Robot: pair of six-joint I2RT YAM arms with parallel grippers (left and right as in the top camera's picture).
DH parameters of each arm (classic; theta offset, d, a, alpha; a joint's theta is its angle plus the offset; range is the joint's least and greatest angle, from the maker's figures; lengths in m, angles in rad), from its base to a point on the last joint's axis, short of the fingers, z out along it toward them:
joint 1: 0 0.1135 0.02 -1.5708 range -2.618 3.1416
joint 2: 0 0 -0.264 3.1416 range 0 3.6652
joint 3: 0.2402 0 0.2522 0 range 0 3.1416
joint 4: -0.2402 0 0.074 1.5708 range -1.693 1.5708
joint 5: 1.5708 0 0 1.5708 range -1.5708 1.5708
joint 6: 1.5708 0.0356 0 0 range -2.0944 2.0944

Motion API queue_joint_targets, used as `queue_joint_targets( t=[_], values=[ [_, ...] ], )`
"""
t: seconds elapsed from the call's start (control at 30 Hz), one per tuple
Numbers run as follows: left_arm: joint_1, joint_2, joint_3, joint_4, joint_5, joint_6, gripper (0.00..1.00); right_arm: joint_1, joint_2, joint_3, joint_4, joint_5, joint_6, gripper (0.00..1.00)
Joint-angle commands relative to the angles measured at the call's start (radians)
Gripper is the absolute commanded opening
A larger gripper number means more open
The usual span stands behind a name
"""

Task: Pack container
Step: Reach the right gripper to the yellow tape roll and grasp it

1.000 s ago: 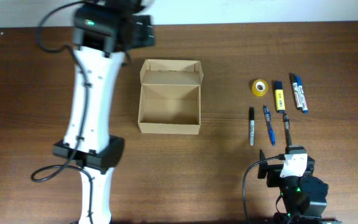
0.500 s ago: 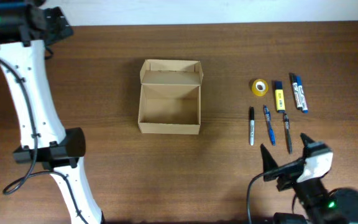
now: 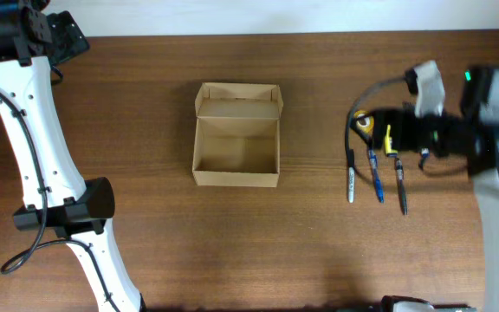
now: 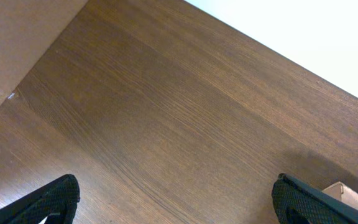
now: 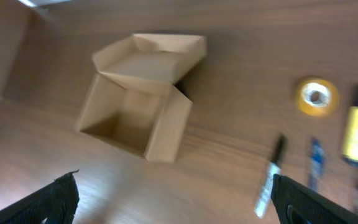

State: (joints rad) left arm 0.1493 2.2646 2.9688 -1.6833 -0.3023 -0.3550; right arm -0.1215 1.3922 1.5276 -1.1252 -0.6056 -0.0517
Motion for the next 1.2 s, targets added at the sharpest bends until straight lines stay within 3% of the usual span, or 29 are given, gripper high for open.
queue_joint_targets(
  t=[0.0, 0.17, 0.27, 1.17],
  values=[
    [0.004, -0.03, 0.009, -0.001, -0.009, 0.012, 1.0, 0.041, 0.158, 0.111, -0.054, 0.014, 0.005, 0.99],
    [0.004, -0.03, 0.009, -0.001, -0.009, 0.012, 1.0, 0.173, 0.344, 0.23, -0.178, 0.421, 0.01, 0.99],
    [0.004, -0.03, 0.009, -0.001, -0.009, 0.012, 1.0, 0.239, 0.401, 0.241, -0.188, 0.529, 0.008, 0.99],
    [0.004, -0.03, 0.009, -0.001, -0.009, 0.012, 1.0, 0.239, 0.5, 0.24, -0.009, 0.528, -0.01, 0.99]
  ],
)
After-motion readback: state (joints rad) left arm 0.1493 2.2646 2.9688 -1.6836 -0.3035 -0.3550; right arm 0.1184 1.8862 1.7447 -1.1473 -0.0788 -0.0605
